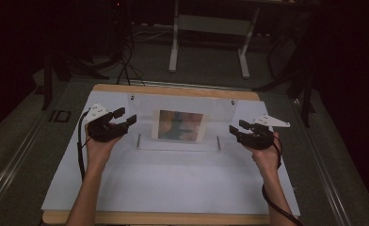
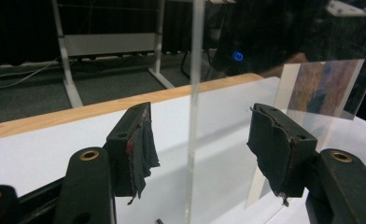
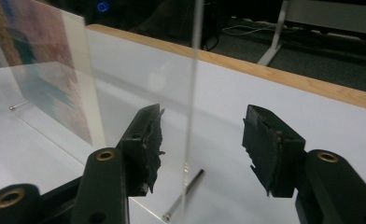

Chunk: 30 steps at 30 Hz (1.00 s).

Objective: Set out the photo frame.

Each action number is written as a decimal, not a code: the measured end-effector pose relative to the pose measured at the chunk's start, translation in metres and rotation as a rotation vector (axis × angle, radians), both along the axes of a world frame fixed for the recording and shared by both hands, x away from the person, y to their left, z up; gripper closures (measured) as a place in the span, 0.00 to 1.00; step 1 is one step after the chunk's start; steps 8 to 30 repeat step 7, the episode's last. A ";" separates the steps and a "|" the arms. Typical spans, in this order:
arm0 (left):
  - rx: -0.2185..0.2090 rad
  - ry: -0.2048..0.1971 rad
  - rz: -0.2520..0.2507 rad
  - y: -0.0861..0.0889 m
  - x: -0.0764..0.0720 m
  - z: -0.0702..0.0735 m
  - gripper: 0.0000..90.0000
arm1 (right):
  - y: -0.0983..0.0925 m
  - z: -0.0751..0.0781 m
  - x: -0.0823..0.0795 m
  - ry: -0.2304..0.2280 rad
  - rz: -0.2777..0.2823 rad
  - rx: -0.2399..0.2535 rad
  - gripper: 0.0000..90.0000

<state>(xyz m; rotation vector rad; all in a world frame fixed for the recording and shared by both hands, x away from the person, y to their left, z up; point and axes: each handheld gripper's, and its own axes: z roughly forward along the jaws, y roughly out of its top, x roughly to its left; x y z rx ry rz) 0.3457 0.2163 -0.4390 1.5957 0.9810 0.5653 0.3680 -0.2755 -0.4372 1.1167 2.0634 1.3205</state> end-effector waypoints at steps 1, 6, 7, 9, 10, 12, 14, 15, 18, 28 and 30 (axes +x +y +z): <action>0.000 0.001 0.001 0.002 0.000 0.000 0.45 | -0.003 0.000 0.000 0.006 -0.002 0.002 0.52; -0.012 0.006 0.033 0.015 -0.002 0.000 0.46 | -0.012 -0.003 0.003 0.025 -0.014 -0.007 0.52; -0.015 0.008 0.043 0.019 -0.002 0.000 0.46 | -0.014 -0.003 0.004 0.028 -0.019 -0.009 0.52; -0.015 0.008 0.043 0.019 -0.002 0.000 0.46 | -0.014 -0.003 0.004 0.028 -0.019 -0.009 0.52; -0.015 0.008 0.043 0.019 -0.002 0.000 0.46 | -0.014 -0.003 0.004 0.028 -0.019 -0.009 0.52; -0.015 0.008 0.043 0.019 -0.002 0.000 0.46 | -0.014 -0.003 0.004 0.028 -0.019 -0.009 0.52; -0.015 0.008 0.043 0.019 -0.002 0.000 0.46 | -0.014 -0.003 0.004 0.028 -0.019 -0.009 0.52; -0.015 0.008 0.043 0.019 -0.002 0.000 0.46 | -0.014 -0.003 0.004 0.028 -0.019 -0.009 0.52; -0.015 0.008 0.043 0.019 -0.002 0.000 0.46 | -0.014 -0.003 0.004 0.028 -0.019 -0.009 0.52; -0.015 0.008 0.043 0.019 -0.002 0.000 0.46 | -0.014 -0.003 0.004 0.028 -0.019 -0.009 0.52; -0.015 0.008 0.043 0.019 -0.002 0.000 0.46 | -0.014 -0.003 0.004 0.028 -0.019 -0.009 0.52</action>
